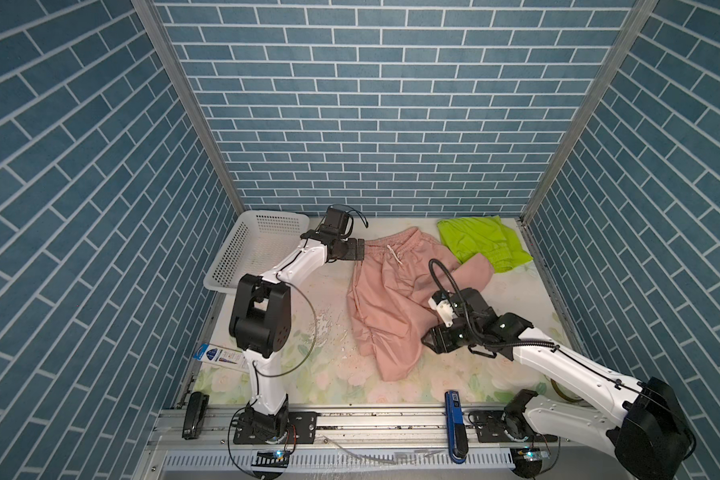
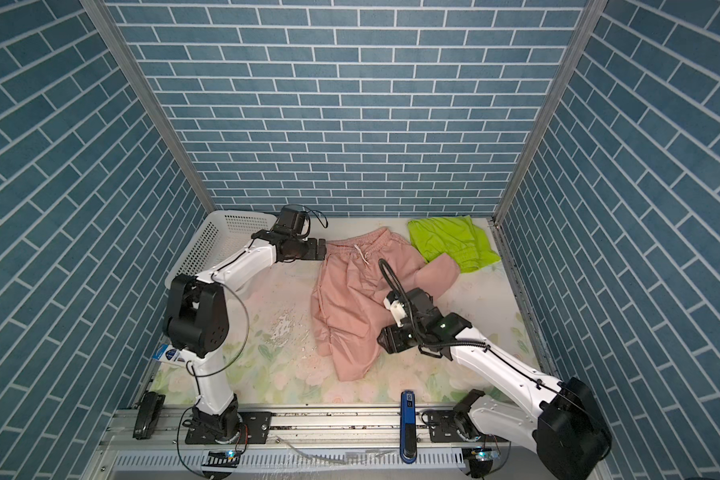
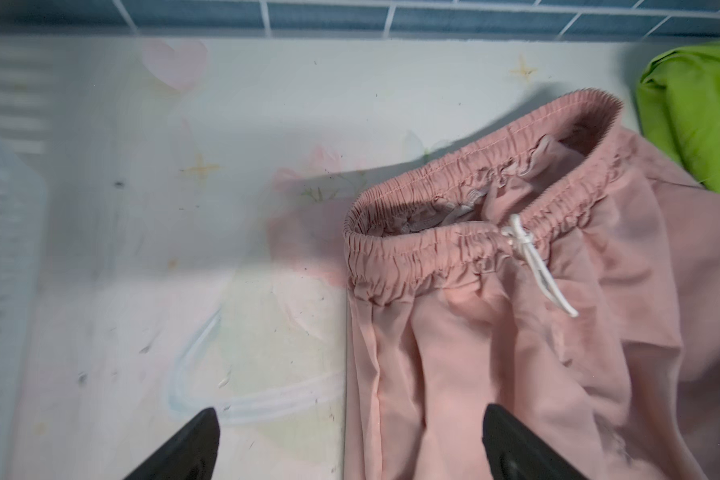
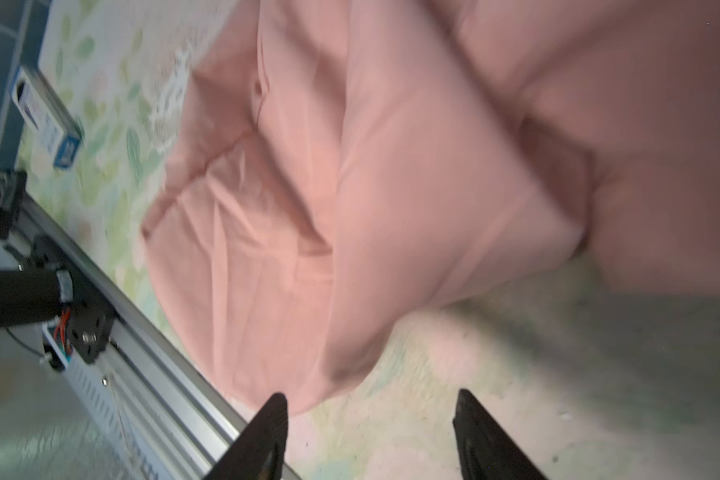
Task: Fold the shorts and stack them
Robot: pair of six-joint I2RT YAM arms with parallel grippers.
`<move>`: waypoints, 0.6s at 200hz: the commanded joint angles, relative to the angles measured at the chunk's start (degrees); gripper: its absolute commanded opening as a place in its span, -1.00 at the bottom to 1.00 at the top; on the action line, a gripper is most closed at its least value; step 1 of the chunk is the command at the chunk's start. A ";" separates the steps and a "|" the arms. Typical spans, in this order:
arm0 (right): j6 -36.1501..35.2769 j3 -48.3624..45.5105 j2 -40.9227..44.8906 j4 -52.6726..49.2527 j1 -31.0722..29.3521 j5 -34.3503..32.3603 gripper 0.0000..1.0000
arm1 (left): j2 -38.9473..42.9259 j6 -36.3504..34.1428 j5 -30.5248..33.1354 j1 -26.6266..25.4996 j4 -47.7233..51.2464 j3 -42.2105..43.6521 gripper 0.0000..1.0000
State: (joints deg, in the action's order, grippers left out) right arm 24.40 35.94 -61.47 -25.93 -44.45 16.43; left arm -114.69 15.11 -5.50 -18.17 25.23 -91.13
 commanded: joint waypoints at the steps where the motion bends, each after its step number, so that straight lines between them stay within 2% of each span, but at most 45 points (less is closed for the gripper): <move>1: 9.13 -4.09 2.14 11.34 -5.76 1.34 0.32 | -5.41 -0.61 -8.13 1.86 -3.70 -5.64 0.99; 18: 11.06 -7.10 -0.89 18.68 -8.89 1.84 0.35 | -9.85 -0.63 -9.07 1.90 -4.19 -8.79 0.99; 51: 11.08 -8.43 -8.55 26.94 -10.30 1.29 0.33 | -16.47 -0.62 -11.06 1.91 -2.25 -14.83 0.99; 64: 10.90 -8.13 -10.72 28.51 -10.31 0.15 0.11 | -17.31 -0.43 -12.49 1.93 -3.85 -14.78 0.99; 72: 10.39 -6.94 -11.73 26.24 -10.24 -2.14 -0.20 | -17.89 -0.56 -13.07 1.91 -4.31 -14.93 0.93; 78: 9.40 -5.89 -12.19 23.76 -10.13 -3.87 -0.49 | -18.25 -0.80 -13.31 1.91 -3.97 -15.62 0.80; 89: 7.21 -3.67 -12.31 18.87 -9.86 -6.88 -1.00 | -19.51 -1.47 -12.98 1.92 -1.83 -17.73 0.33; 99: 5.65 -1.80 -11.78 14.73 -9.00 -9.02 -1.00 | -20.61 -2.12 -12.59 2.05 0.37 -20.00 -0.30; 105: 4.69 -0.96 -11.36 12.93 -7.96 -9.21 -1.00 | -20.98 -2.39 -12.43 2.16 1.27 -20.98 -0.59; 117: 2.42 0.84 -10.49 9.30 -5.34 -9.28 -1.00 | -21.02 -3.04 -12.68 2.52 1.87 -21.67 -0.99; 120: 1.80 1.40 -10.32 8.19 -4.57 -9.49 -1.00 | -20.83 -3.07 -12.51 2.65 1.94 -21.71 -1.00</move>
State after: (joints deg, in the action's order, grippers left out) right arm 31.20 32.80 -73.65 -9.41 -52.84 11.51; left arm -134.80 14.02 -17.56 -16.19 23.86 -110.21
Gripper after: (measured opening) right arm 0.050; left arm 0.222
